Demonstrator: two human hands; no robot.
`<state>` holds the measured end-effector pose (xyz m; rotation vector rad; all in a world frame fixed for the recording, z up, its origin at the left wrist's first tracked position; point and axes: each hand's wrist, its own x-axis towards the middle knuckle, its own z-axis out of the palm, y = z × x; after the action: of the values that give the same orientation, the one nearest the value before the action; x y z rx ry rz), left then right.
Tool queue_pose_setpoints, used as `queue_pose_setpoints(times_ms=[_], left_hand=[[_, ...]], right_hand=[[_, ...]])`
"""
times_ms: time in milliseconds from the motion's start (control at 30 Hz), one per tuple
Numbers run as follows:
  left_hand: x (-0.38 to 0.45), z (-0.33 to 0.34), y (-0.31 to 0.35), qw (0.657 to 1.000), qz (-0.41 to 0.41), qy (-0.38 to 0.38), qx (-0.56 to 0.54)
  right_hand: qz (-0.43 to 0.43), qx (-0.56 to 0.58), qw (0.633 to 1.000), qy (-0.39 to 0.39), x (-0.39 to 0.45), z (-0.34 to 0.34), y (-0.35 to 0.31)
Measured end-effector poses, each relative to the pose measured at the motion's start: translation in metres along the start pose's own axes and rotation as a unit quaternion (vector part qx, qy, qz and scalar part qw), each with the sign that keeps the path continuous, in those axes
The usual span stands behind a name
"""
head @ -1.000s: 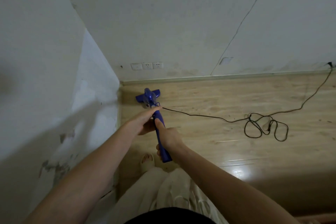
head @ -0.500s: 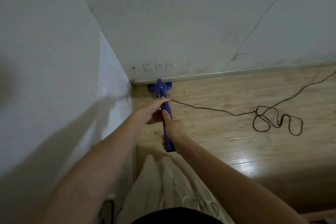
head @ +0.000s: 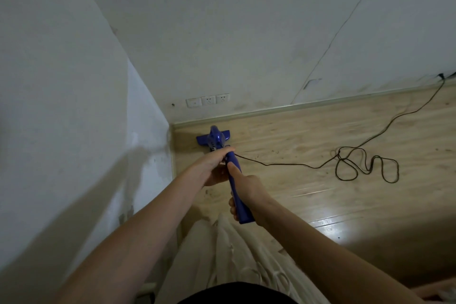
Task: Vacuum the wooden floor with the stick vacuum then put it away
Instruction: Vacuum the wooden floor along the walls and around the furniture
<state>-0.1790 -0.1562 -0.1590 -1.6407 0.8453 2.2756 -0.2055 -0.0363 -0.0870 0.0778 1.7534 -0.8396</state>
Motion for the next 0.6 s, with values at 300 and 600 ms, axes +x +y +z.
queue_pose_setpoints(times_ms=[300, 600], left_hand=[[0.007, -0.005, 0.008, 0.999, 0.012, 0.014, -0.042], [-0.001, -0.013, 0.009, 1.0, -0.004, -0.008, -0.001]], right_hand=[[-0.001, -0.025, 1.0, 0.002, 0.022, 0.017, -0.002], [0.012, -0.039, 0.999, -0.007, 0.013, 0.012, -0.003]])
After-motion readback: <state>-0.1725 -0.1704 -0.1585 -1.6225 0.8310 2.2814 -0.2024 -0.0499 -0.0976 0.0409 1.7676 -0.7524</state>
